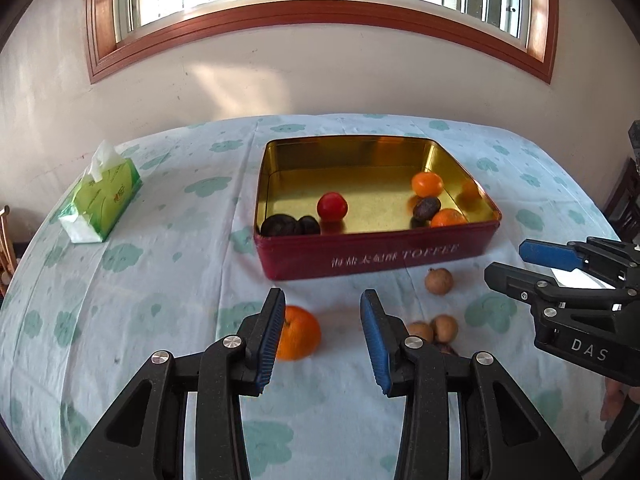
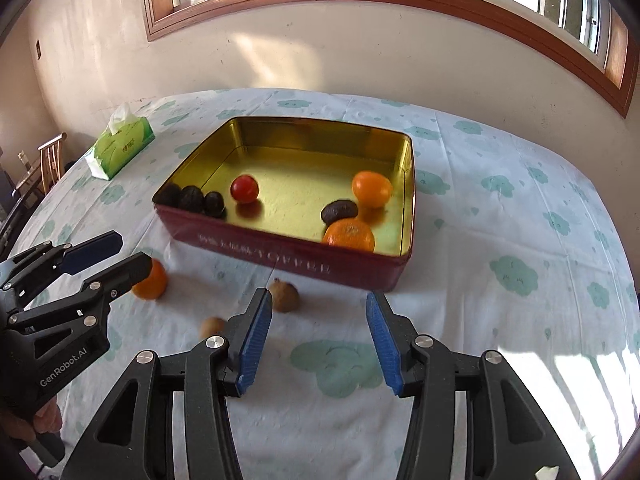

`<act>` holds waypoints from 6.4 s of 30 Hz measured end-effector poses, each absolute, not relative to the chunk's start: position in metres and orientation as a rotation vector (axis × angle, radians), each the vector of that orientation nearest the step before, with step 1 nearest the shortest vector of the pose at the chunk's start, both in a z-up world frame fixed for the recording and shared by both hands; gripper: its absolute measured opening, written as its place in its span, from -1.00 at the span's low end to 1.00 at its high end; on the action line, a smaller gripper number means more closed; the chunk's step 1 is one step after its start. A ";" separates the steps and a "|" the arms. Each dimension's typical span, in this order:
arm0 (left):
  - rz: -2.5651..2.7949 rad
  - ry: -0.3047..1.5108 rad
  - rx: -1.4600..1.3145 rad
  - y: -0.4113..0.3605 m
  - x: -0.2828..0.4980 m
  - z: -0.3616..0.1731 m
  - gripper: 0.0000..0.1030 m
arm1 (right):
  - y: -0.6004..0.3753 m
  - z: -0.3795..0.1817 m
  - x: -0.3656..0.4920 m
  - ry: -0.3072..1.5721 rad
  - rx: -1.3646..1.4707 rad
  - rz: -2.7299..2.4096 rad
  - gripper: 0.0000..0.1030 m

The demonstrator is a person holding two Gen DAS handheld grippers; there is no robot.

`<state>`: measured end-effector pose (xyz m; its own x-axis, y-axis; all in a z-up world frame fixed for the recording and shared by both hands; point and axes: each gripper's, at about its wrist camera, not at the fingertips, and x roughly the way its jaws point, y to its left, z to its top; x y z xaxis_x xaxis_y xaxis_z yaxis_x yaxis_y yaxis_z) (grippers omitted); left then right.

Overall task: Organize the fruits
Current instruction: 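Move both grippers back toward the remaining fruits on the cloth, then grasp the dark dried fruit with the right gripper while the left grasps the mandarin, then carry the mandarin and dried fruit over the tin and open both grippers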

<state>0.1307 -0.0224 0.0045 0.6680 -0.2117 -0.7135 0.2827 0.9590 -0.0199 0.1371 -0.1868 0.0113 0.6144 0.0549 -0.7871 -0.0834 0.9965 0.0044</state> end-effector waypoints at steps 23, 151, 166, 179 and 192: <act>-0.220 0.873 0.075 0.013 0.066 -0.047 -0.21 | -0.143 -0.041 0.078 0.978 -0.052 0.138 -0.07; -0.221 0.873 0.105 -0.017 0.151 -0.048 -0.21 | -0.204 -0.040 0.126 0.931 -0.023 -0.005 -0.34; -0.239 0.849 0.099 -0.016 0.136 -0.030 -0.21 | -0.203 -0.024 0.112 0.922 -0.024 0.010 -0.35; -0.255 0.815 0.085 -0.016 0.146 -0.014 -0.21 | -0.207 -0.001 0.121 0.875 -0.022 0.017 -0.35; -0.255 0.737 0.115 -0.031 0.188 0.013 -0.21 | -0.206 0.024 0.168 0.826 -0.039 0.040 -0.35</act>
<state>0.1876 -0.0313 0.0127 0.7112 -0.1890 -0.6771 0.2694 0.9629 0.0142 0.1681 -0.2058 0.0241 0.6769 0.0201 -0.7358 -0.0504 0.9985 -0.0190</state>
